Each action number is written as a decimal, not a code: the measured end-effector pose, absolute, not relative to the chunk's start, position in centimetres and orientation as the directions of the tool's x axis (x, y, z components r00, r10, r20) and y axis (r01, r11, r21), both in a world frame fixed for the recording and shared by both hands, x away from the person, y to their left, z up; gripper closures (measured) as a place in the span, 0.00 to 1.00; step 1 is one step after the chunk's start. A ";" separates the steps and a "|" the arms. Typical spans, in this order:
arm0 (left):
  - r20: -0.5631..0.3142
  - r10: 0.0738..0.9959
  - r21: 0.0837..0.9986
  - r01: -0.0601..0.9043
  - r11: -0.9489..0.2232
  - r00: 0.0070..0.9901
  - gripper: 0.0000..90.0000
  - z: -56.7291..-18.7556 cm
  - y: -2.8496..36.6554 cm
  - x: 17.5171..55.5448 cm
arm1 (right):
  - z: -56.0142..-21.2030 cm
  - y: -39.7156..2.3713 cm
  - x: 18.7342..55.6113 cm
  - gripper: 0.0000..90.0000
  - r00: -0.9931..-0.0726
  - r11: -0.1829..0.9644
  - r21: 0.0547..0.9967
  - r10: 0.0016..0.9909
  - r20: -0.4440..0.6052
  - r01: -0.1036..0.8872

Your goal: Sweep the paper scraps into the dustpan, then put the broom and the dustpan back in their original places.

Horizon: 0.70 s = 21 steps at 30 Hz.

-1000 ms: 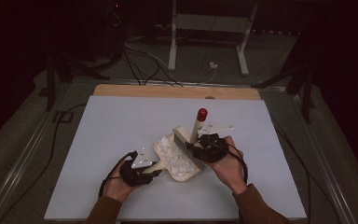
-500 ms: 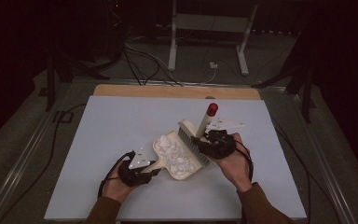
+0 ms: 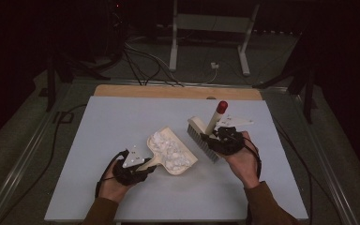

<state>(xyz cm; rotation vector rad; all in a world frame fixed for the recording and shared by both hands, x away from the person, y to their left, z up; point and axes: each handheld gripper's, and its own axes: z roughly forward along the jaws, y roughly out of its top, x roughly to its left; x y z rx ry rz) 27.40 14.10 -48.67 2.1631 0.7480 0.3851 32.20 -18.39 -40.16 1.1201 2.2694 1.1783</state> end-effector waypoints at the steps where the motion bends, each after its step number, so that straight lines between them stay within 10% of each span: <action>1: 0.021 0.634 0.775 0.389 -0.499 0.773 0.74 -48.6 14.3 27.4 | -40.3 -18.6 32.3 0.75 -0.636 0.348 0.803 0.770 0.050 0.485; 21: 0.016 0.783 0.806 0.455 -0.379 0.622 0.74 -47.5 18.3 27.4 | -43.6 -22.1 33.3 0.74 -0.728 0.476 0.746 0.685 0.018 0.466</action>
